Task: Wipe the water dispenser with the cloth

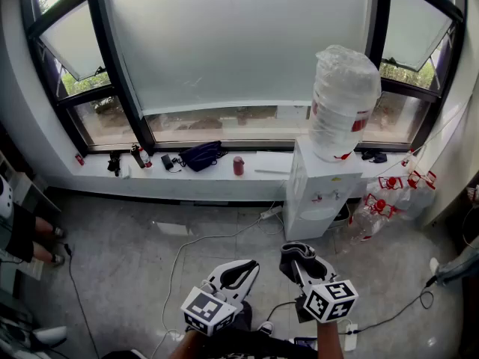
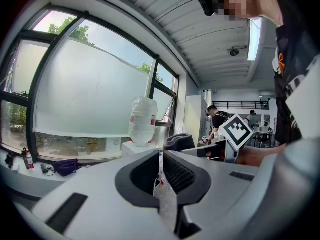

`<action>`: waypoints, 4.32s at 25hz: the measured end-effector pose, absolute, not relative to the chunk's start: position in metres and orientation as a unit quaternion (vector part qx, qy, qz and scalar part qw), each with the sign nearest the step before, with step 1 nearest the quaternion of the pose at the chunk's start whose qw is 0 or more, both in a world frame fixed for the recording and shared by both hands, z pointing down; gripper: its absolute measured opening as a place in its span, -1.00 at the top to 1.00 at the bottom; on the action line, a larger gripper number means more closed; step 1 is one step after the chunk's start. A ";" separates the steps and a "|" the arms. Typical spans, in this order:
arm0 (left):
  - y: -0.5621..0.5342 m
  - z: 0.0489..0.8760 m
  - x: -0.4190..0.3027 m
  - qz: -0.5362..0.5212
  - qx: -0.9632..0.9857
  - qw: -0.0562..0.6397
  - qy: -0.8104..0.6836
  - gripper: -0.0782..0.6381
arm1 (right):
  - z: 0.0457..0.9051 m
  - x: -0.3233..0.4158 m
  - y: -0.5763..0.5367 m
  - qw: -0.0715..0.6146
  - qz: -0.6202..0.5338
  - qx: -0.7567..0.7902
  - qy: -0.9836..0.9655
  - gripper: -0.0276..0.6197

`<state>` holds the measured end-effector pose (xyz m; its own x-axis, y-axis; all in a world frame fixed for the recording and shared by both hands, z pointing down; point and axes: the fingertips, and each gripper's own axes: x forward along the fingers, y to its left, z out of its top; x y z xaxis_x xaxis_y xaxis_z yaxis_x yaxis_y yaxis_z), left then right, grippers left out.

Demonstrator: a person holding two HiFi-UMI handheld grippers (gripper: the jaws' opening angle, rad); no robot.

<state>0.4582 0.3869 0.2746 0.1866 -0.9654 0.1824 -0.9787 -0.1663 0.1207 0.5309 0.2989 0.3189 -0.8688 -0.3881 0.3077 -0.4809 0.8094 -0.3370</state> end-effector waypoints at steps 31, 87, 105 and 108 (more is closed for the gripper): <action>0.364 0.273 0.285 0.031 0.783 0.079 -0.616 0.72 | 0.318 0.376 0.273 0.111 0.210 0.270 -0.933 0.59; -0.062 0.300 0.043 0.084 0.875 0.081 -0.469 0.72 | 0.387 0.186 -0.125 0.073 0.285 0.468 -0.834 0.59; -0.154 0.327 -0.004 0.125 0.966 0.044 -0.223 0.72 | 0.458 0.174 -0.248 0.024 0.285 0.681 -0.674 0.59; -0.160 0.335 -0.013 0.130 0.970 0.045 -0.202 0.72 | 0.481 0.183 -0.264 0.027 0.297 0.704 -0.644 0.59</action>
<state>-0.0129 -0.1604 0.3348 0.8844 -0.3805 0.2703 -0.4039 -0.9141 0.0349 0.1829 -0.2643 0.4807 -0.0072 -0.8917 0.4526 -0.9233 -0.1679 -0.3454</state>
